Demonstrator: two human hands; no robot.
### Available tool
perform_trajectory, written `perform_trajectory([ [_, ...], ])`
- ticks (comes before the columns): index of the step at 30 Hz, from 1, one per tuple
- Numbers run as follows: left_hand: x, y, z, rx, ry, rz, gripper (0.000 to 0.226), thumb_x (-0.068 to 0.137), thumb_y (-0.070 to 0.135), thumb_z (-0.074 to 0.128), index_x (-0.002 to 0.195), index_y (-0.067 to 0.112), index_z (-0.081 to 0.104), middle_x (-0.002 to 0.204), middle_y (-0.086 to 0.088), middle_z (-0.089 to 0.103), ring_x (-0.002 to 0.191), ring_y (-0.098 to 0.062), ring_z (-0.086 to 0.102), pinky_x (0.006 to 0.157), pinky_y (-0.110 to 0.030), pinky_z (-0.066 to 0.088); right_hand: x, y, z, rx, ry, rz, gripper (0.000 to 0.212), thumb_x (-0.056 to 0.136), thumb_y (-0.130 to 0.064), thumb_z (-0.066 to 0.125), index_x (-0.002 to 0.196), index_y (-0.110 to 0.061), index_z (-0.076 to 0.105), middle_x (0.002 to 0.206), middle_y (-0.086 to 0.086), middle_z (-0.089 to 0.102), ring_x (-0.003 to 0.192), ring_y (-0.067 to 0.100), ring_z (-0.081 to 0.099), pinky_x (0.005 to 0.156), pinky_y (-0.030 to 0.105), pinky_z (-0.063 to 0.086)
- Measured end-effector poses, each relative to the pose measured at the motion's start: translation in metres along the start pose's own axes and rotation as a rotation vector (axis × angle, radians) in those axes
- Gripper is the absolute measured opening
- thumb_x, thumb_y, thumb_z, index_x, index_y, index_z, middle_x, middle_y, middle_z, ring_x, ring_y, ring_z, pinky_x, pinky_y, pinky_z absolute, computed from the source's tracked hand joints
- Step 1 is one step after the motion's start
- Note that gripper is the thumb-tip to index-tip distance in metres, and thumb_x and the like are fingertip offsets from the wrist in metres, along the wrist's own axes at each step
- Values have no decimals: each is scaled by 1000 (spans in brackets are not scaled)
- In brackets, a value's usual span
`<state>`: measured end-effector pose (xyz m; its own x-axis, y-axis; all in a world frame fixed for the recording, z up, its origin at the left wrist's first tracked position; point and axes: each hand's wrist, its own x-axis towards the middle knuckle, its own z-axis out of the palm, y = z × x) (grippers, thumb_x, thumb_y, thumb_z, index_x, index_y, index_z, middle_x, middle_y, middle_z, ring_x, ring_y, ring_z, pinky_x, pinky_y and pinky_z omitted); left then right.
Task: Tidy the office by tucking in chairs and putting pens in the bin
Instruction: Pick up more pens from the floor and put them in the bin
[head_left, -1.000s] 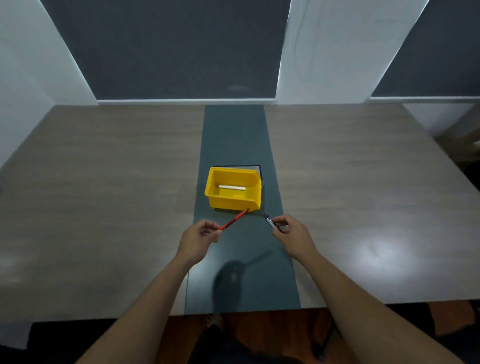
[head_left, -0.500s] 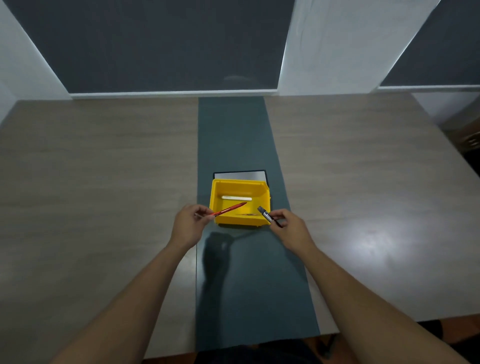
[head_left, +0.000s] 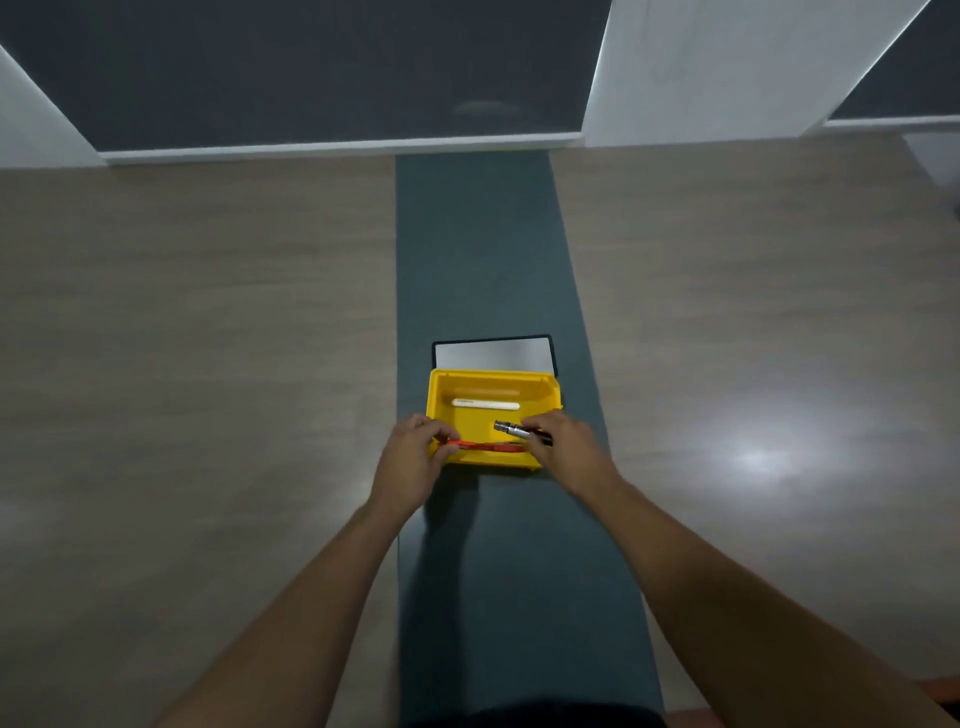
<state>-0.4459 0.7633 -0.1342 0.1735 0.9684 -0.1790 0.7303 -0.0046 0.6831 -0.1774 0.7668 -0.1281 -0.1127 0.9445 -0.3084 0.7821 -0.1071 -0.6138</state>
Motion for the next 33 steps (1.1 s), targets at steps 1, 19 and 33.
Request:
perform_trajectory([
  [1, 3, -2, 3, -8, 5, -2, 18, 99, 34, 75, 116, 27, 77, 113, 2, 64, 106, -15, 57, 90, -26, 50, 6, 0, 5, -25, 15, -7, 30, 104, -21, 66, 132, -19, 75, 132, 6, 71, 114, 28, 66, 96, 47, 56],
  [19, 3, -2, 34, -339, -25, -467, 48, 110, 49, 49, 146, 19, 59, 139, -5, 68, 127, -27, 65, 104, -41, 54, 19, 50, 32, 219, -108, 656, 61, 113, -50, 37, 133, 1, 64, 135, 26, 66, 124, 43, 63, 91, 39, 44],
  [33, -10, 11, 27, -433, -87, -451, 59, 107, 48, 55, 161, 26, 43, 158, -1, 55, 139, -28, 59, 108, -42, 50, -11, 52, 15, 289, -68, 539, 65, 113, -56, 27, 147, -10, 58, 148, 20, 60, 136, 38, 56, 105, 43, 42],
])
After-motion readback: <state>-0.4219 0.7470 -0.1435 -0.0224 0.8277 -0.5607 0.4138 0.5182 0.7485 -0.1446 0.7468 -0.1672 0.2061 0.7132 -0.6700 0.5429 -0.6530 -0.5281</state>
